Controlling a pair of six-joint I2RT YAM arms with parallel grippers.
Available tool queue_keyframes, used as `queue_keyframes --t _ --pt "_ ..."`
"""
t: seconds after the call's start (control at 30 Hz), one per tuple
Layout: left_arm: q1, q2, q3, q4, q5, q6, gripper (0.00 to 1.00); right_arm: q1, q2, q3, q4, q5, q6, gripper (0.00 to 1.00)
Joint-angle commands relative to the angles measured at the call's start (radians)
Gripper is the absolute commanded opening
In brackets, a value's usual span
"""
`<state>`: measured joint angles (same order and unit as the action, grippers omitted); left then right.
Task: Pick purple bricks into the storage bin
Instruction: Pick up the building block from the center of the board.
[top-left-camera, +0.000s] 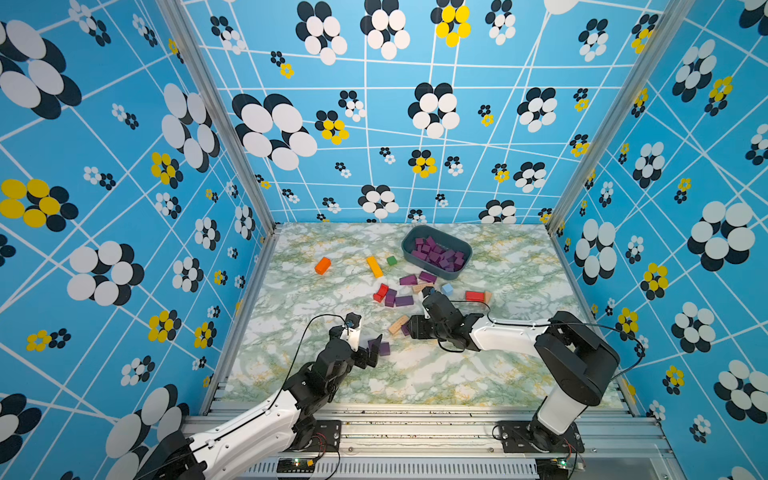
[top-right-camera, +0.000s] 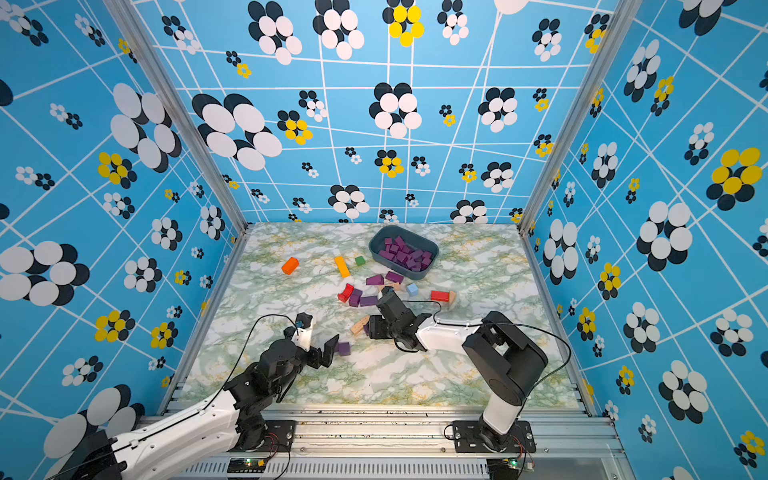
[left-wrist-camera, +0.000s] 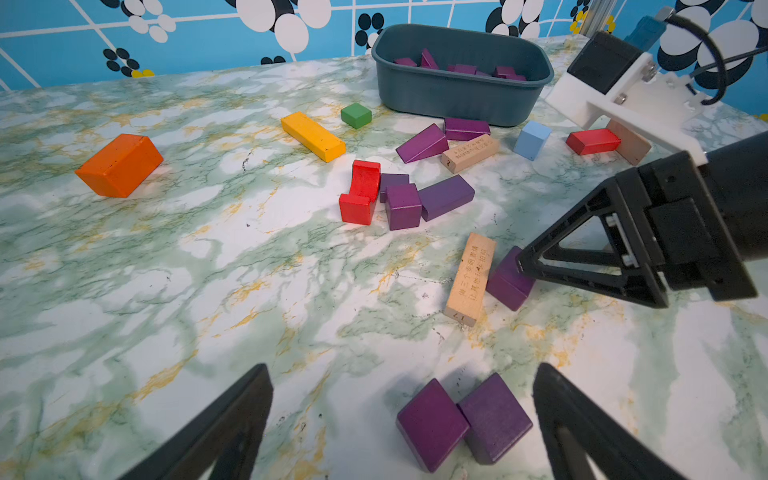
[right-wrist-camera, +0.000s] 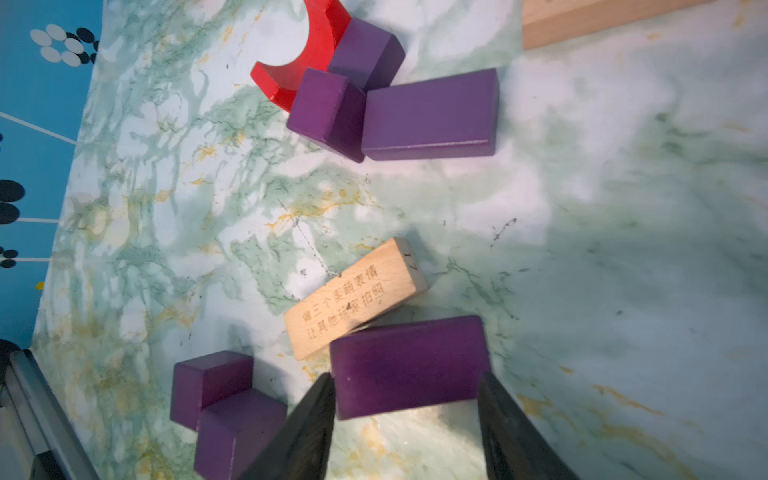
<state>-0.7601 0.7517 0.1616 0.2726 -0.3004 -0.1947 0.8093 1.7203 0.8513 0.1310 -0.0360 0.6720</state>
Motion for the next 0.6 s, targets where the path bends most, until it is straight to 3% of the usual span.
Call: queue_keyframes --t 0.0,0.57 --pt "-0.005 0.003 -0.008 0.024 -0.023 -0.002 0.99 0.011 0.021 -0.01 0.031 -0.037 0.049 0.57" --pt "-0.006 0.013 -0.008 0.026 -0.058 0.003 0.99 0.042 0.078 -0.018 0.068 -0.044 0.141 0.55"
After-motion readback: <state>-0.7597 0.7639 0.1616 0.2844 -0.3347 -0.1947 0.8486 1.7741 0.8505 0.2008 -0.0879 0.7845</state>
